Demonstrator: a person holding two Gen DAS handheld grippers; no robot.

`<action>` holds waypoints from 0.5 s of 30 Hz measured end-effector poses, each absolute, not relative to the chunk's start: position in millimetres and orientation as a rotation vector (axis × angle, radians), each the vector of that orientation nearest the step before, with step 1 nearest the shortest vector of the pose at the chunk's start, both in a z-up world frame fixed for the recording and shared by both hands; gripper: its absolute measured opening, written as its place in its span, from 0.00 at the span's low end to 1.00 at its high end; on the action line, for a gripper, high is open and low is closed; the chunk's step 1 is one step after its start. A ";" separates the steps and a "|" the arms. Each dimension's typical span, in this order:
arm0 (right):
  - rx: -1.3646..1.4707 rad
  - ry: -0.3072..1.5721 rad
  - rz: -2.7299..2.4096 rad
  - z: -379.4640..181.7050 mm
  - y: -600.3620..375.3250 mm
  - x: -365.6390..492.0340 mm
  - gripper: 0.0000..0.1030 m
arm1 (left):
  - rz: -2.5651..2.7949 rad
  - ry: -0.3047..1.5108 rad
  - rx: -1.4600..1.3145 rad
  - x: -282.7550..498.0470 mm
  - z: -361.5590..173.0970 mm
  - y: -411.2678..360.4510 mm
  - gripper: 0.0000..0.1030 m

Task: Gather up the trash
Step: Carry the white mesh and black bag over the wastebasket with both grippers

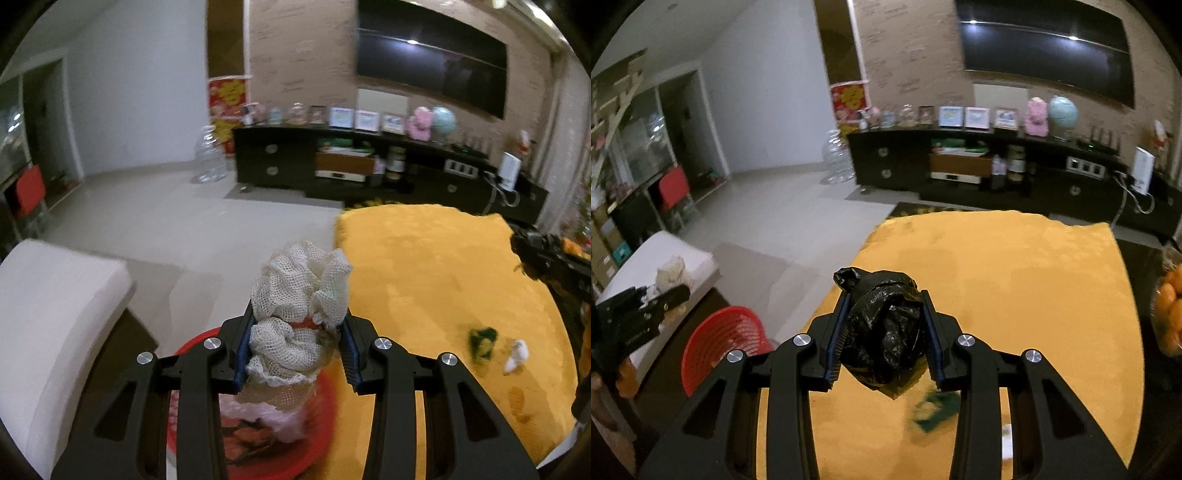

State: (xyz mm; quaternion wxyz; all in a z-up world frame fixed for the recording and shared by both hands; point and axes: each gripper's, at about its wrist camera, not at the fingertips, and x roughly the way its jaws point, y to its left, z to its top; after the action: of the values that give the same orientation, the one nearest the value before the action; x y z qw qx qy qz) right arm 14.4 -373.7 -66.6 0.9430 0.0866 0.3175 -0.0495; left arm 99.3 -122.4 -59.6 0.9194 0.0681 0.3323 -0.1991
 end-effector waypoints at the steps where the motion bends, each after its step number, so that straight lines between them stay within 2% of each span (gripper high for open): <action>1: 0.173 0.654 -0.088 -69.3 -368.2 17.5 0.35 | -0.397 0.688 0.134 103.0 -60.1 -116.4 0.36; 15: 0.065 0.726 0.113 -85.8 -259.2 61.4 0.35 | -0.247 0.766 0.101 116.2 -83.8 -41.6 0.36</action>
State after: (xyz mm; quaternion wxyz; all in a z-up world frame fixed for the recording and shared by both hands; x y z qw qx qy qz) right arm 61.4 -259.2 -85.8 0.9327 0.0319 0.3550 0.0553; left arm 116.2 -41.6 -83.8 0.9189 0.0489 0.3726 -0.1203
